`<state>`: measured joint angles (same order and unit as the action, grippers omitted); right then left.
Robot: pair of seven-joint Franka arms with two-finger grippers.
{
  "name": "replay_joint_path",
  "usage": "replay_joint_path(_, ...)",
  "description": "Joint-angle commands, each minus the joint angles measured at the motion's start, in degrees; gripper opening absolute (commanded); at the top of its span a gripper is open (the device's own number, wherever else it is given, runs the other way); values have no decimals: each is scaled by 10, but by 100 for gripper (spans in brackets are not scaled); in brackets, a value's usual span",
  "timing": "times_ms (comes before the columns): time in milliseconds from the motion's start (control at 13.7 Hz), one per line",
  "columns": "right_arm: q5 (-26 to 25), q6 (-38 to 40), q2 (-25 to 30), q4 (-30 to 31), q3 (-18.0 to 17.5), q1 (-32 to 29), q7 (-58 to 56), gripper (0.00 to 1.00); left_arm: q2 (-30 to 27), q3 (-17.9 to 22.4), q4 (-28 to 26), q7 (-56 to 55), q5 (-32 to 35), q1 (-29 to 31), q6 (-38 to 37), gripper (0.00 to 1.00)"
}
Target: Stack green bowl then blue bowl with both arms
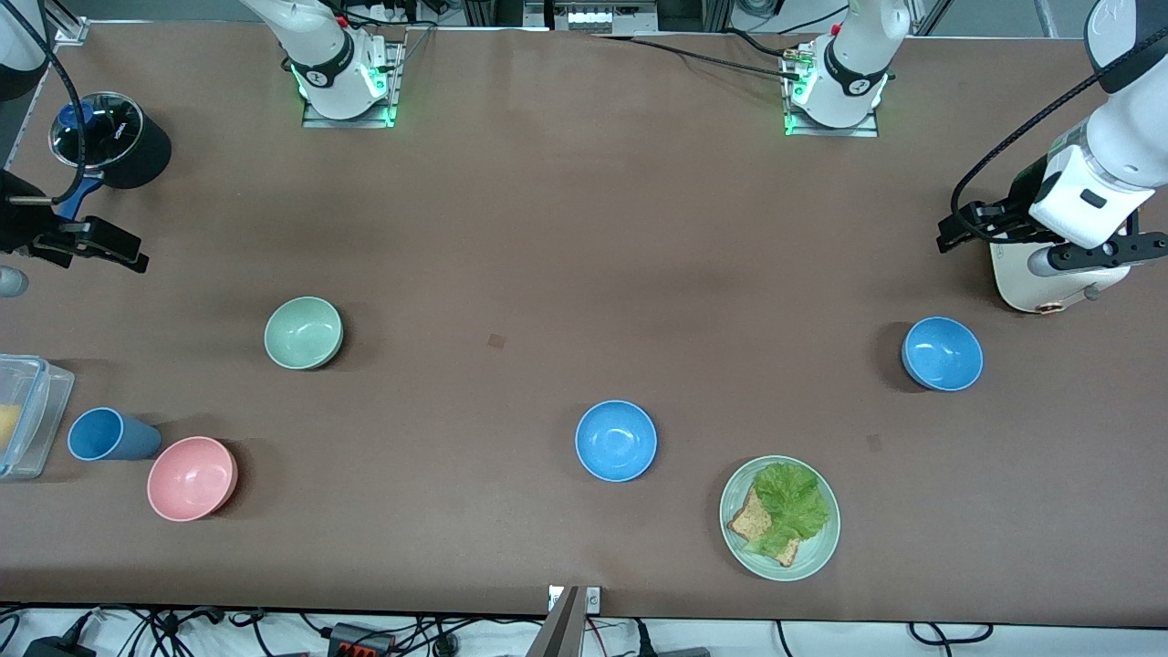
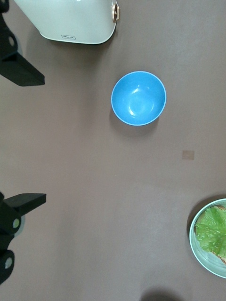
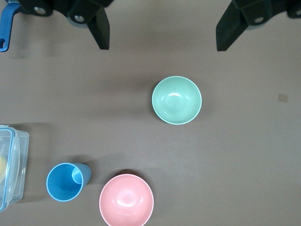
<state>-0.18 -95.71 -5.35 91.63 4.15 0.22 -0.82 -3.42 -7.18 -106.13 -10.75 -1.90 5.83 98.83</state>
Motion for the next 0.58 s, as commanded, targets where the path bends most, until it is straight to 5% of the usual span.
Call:
replay_joint_path(0,-8,-2,-2,15,-3,0,-6,100,5,2,15,-1,-13,1,-7,100)
replay_joint_path(510,-7,-38,-115,16,-2,-3,-4,100,5,2,15,0,-13,1,-7,100)
